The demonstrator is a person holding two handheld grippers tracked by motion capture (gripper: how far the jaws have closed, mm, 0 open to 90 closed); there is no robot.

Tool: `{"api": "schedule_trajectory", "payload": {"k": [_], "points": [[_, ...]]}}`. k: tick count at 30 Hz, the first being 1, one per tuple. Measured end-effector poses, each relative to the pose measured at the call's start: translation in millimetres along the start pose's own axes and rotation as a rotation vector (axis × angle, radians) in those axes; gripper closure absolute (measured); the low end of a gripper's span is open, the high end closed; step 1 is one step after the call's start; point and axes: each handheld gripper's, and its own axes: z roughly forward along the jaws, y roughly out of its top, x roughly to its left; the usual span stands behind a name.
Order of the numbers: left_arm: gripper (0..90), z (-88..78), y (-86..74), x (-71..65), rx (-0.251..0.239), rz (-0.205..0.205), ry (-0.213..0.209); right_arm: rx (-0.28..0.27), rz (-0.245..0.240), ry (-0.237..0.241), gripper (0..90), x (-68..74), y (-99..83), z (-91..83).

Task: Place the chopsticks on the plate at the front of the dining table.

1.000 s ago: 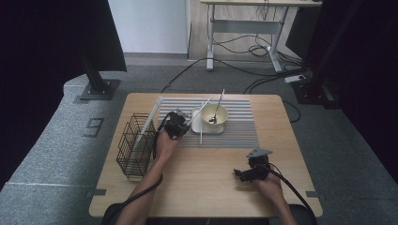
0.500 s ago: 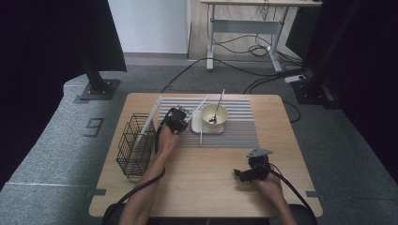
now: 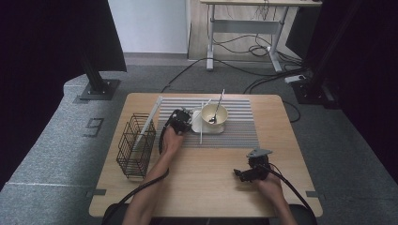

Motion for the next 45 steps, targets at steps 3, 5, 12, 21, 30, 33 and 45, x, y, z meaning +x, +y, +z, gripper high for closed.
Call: {"api": "schedule_trajectory", "payload": {"k": [3,5,12,21,30,33,45], "points": [[84.9,-2.6,1.2,-2.3,-0.014,-0.004,-0.004,0.000,0.000,0.000,0.0,0.0,0.0,0.0],[84.8,-3.9,2.2,-4.8,-0.017,0.003,0.004,0.000,0.000,0.000,0.0,0.0,0.0,0.0],[83.9,-5.7,4.0,-7.8,-0.020,0.009,0.003,0.000,0.000,0.000,0.0,0.0,0.0,0.0],[82.1,-3.6,5.7,-15.2,-0.017,0.029,-0.010,0.000,0.000,0.000,0.0,0.0,0.0,0.0],[76.7,0.7,7.0,-22.8,-0.004,0.047,-0.039,0.000,0.000,0.000,0.0,0.0,0.0,0.0],[75.0,2.0,6.5,-24.2,-0.010,0.044,-0.046,0.000,0.000,0.000,0.0,0.0,0.0,0.0],[66.1,2.9,7.5,-26.1,-0.030,0.023,-0.062,0.000,0.000,0.000,0.0,0.0,0.0,0.0]]}}
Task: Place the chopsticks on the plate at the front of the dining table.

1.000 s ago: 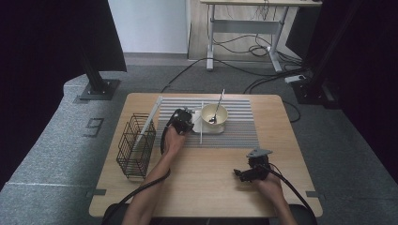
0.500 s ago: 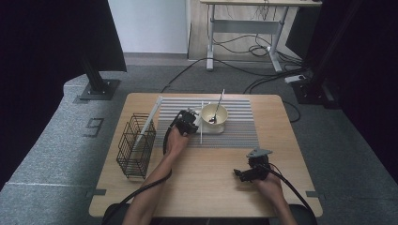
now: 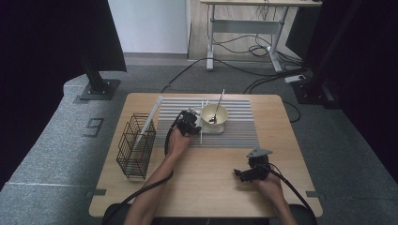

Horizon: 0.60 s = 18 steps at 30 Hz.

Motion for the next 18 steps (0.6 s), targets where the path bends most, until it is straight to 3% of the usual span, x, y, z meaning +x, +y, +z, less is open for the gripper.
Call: {"api": "schedule_trajectory", "payload": {"k": [18], "points": [[55.0,0.4,0.0,0.5,-0.008,-0.003,0.018,0.000,0.000,0.000,0.0,0.0,0.0,0.0]]}}
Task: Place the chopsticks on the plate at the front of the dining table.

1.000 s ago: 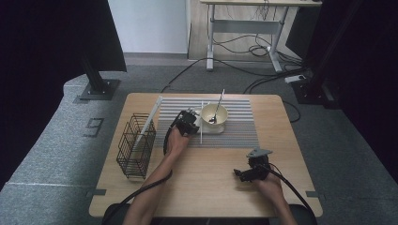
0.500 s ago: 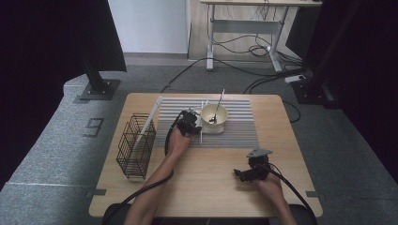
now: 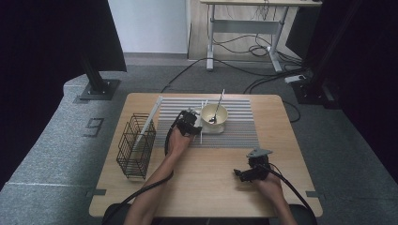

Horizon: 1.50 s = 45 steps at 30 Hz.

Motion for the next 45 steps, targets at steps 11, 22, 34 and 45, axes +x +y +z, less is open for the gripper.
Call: {"api": "schedule_trajectory", "payload": {"k": [11,22,34,45], "points": [[52.7,-4.3,3.0,1.8,-0.033,-0.019,-0.009,0.001,0.000,0.000,0.0,0.0,0.0,0.0],[48.8,-0.4,5.9,0.2,-0.040,-0.035,-0.031,0.000,-0.001,0.000,0.0,-0.1,0.0,0.0],[57.6,5.7,4.8,-8.9,-0.018,-0.013,-0.047,0.000,0.000,0.000,0.0,-0.1,0.0,0.0],[62.9,5.1,5.2,-12.9,-0.021,0.007,-0.043,0.000,0.000,0.000,0.0,-0.1,0.0,0.0]]}}
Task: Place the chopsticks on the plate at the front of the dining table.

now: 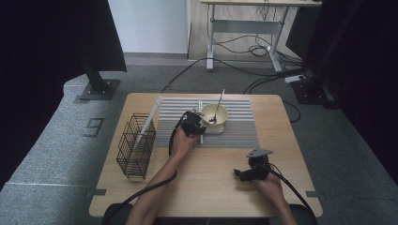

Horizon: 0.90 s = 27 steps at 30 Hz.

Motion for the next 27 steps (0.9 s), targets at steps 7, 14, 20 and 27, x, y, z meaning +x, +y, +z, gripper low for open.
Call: {"api": "schedule_trajectory", "payload": {"k": [7,14,20,27], "points": [[56.9,-0.4,-0.9,1.1,-0.007,-0.009,-0.007,0.000,0.000,0.000,0.0,0.0,0.0,0.0],[60.9,0.7,-0.1,-1.2,-0.012,-0.002,-0.022,0.000,0.000,0.000,0.0,0.0,0.0,0.0],[62.1,1.3,-1.0,-0.1,-0.019,-0.010,-0.029,0.000,0.000,0.000,0.0,0.0,0.0,0.0],[64.2,1.0,-1.1,0.3,-0.016,-0.002,-0.025,0.000,0.000,0.000,0.0,0.0,0.0,0.0]]}}
